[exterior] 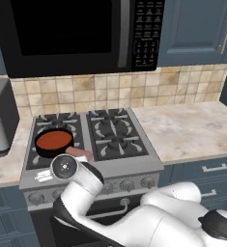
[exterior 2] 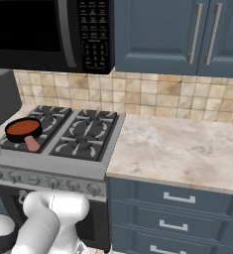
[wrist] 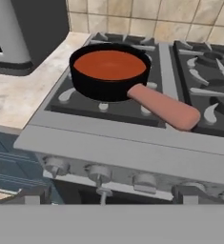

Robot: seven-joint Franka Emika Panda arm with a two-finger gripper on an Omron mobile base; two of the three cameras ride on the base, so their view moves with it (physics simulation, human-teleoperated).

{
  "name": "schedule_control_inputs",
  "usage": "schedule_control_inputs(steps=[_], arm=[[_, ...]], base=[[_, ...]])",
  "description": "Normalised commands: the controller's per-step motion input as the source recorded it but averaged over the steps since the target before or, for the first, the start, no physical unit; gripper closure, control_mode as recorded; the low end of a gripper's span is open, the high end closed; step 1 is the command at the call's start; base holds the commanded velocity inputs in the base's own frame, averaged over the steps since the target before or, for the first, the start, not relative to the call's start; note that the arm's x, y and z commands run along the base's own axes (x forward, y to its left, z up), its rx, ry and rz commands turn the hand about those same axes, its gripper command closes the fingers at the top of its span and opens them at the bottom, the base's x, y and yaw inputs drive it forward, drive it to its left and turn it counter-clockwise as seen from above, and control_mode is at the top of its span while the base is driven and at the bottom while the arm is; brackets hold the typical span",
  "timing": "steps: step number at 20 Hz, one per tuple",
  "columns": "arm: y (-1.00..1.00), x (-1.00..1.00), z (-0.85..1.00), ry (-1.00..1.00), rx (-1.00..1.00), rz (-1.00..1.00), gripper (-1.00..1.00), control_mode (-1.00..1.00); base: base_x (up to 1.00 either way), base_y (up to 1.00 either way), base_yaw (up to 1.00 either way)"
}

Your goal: Wait until the marinara sauce is simmered to a deep red color and then turn off the stove.

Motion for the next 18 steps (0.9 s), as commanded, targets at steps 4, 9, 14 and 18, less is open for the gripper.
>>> schedule_control_inputs(steps=[4,9,14,18], arm=[[0.16,-0.28,-0.25,-0.16,0.0,0.0,-1.0,-1.0],[0.03,-0.22,-0.08,-0.09,-0.02,0.01,-1.0,-1.0],[0.0,-0.24,-0.09,-0.03,-0.04,0.04,-1.0,-1.0],[0.0,-0.36,-0.24,-0.05,-0.08,0.03,-1.0,-1.0]], base=[[0.0,0.0,0.0],[0.0,0.0,0.0],[0.0,0.0,0.0],[0.0,0.0,0.0]])
